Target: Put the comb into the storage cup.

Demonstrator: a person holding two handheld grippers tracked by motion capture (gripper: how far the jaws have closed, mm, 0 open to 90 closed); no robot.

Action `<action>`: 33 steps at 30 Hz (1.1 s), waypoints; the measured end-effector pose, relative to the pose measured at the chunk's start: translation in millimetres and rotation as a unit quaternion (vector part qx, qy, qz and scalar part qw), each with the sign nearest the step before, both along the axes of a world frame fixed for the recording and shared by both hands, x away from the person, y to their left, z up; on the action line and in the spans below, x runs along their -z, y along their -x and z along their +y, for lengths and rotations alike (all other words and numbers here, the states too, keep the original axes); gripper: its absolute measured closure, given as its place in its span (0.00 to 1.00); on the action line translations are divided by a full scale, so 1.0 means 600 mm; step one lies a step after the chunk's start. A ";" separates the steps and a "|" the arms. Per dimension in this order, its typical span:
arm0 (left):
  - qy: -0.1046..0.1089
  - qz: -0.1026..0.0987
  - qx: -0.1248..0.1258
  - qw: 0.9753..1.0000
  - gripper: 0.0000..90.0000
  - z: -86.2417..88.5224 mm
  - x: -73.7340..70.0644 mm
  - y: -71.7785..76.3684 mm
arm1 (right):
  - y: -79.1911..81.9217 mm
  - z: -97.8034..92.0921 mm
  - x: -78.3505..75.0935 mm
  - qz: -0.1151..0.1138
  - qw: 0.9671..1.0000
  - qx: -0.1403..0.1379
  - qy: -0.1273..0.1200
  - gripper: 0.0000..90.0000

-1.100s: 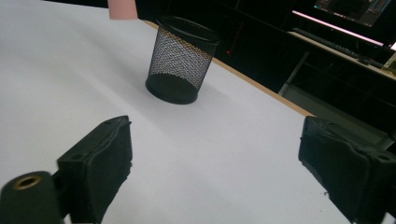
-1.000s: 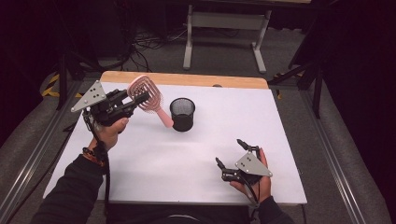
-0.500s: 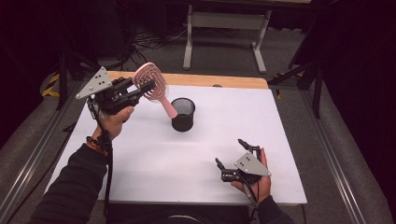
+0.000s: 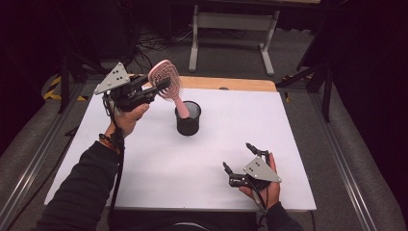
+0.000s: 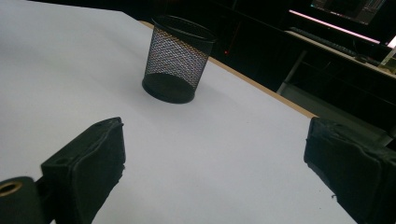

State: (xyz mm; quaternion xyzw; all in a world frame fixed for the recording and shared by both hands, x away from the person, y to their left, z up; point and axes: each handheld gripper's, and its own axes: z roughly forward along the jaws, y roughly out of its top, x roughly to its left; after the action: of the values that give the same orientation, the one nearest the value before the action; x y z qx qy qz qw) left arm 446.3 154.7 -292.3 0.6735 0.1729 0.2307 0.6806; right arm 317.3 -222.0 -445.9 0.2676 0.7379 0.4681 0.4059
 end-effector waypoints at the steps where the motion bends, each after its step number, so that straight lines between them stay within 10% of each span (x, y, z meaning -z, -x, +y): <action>1: -0.002 -0.001 0.001 1.000 0.71 -0.003 -0.001 -0.002 | 0.000 0.000 0.000 0.000 1.000 0.000 -0.001 0.07; 33: -0.036 0.009 -0.013 0.999 0.71 -0.056 0.003 -0.041 | 0.001 0.001 0.001 0.003 1.000 -0.003 0.000 0.07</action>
State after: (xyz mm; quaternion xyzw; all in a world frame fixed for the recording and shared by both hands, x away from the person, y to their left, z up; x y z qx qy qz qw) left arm 470.6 121.0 -293.9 0.6972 0.1796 0.2393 0.6515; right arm 316.9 -221.4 -446.5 0.2667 0.7397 0.4690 0.4021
